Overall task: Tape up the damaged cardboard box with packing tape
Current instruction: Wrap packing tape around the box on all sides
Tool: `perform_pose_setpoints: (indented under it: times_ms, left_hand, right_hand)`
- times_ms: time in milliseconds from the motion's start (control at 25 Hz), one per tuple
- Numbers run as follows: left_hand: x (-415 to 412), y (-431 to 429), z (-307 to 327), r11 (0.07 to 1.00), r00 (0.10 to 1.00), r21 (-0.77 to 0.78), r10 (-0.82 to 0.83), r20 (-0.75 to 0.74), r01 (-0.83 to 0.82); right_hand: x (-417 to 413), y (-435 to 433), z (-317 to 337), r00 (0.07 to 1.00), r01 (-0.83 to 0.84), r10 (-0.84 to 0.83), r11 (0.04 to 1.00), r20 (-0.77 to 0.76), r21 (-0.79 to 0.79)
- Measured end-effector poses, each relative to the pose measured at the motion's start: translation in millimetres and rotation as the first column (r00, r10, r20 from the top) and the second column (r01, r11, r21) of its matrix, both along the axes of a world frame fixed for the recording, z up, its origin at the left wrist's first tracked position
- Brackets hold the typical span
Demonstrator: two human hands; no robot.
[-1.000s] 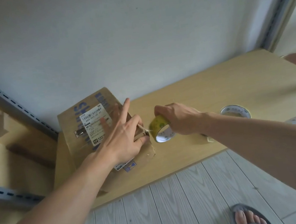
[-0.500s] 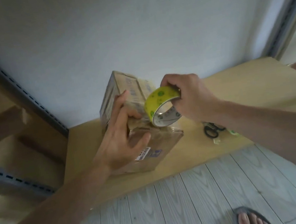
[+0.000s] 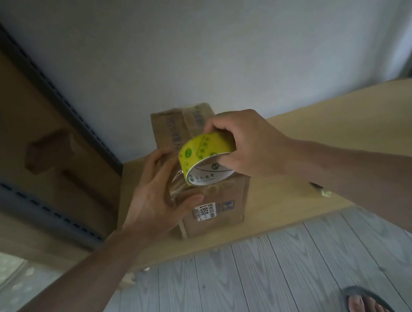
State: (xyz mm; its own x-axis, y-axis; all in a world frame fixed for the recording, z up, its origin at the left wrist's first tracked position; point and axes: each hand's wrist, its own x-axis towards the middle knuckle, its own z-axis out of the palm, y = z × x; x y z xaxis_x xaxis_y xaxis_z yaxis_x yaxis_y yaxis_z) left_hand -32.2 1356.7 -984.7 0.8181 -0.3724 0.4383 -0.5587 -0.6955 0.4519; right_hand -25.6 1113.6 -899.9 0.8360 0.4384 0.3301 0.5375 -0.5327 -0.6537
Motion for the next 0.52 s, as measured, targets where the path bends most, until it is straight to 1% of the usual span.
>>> perform_pose_setpoints:
  times_ms: [40, 80, 120, 160, 200, 240, 280, 320, 360, 440, 520]
  left_hand:
    - [-0.8, 5.6, 1.1, 0.999, 1.0, 0.048, 0.008, -0.001, -0.008]
    - [0.3, 11.5, 1.3, 0.994, 0.999, 0.109, 0.009, 0.032, -0.012]
    - [3.1, 15.5, 0.4, 0.986, 0.996, 0.168, -0.007, 0.084, -0.007]
    - [6.2, 18.1, -1.0, 0.981, 0.994, 0.192, -0.037, 0.103, 0.017]
    - [8.7, 18.7, -2.0, 0.982, 0.996, 0.182, -0.07, 0.057, 0.059]
    - [10.1, 18.2, -3.4, 0.986, 0.995, 0.134, -0.096, -0.019, 0.098]
    - [10.4, 18.4, -3.8, 0.989, 0.992, 0.094, -0.109, -0.065, 0.115]
    - [10.4, 19.6, -4.5, 0.99, 0.991, 0.076, -0.113, -0.071, 0.118]
    - [9.4, 21.8, -4.4, 0.989, 0.991, 0.08, -0.121, -0.062, 0.126]
    - [8.0, 26.1, -3.5, 0.986, 0.985, 0.076, -0.139, -0.105, 0.147]
    - [6.2, 28.7, -2.9, 0.987, 0.976, 0.075, -0.127, -0.177, 0.142]
  right_hand:
    - [0.0, 5.7, -1.4, 0.999, -0.038, 0.038, 0.999, -0.021, -0.032]
    - [-0.6, 11.6, -4.0, 0.994, -0.091, 0.088, 0.995, -0.062, -0.051]
    - [-1.8, 16.7, -8.1, 0.984, -0.138, 0.132, 0.989, -0.119, -0.044]
    - [-3.3, 21.2, -11.8, 0.973, -0.155, 0.153, 0.988, -0.171, -0.002]
    - [-4.3, 24.5, -14.8, 0.969, -0.135, 0.144, 0.989, -0.202, 0.059]
    - [-4.8, 26.9, -15.6, 0.969, -0.098, 0.119, 0.99, -0.216, 0.102]
    - [-5.3, 28.6, -12.5, 0.973, -0.081, 0.099, 0.992, -0.207, 0.095]
    - [-4.5, 28.9, -7.1, 0.978, -0.094, 0.097, 0.995, -0.182, 0.026]
    - [-3.8, 27.4, 0.7, 0.982, -0.133, 0.12, 0.988, -0.149, -0.084]
    - [-3.8, 20.2, 20.3, 0.985, -0.168, 0.15, 0.933, -0.083, -0.318]
    - [-4.5, 1.6, 34.6, 0.996, -0.077, 0.09, 0.87, 0.003, -0.488]
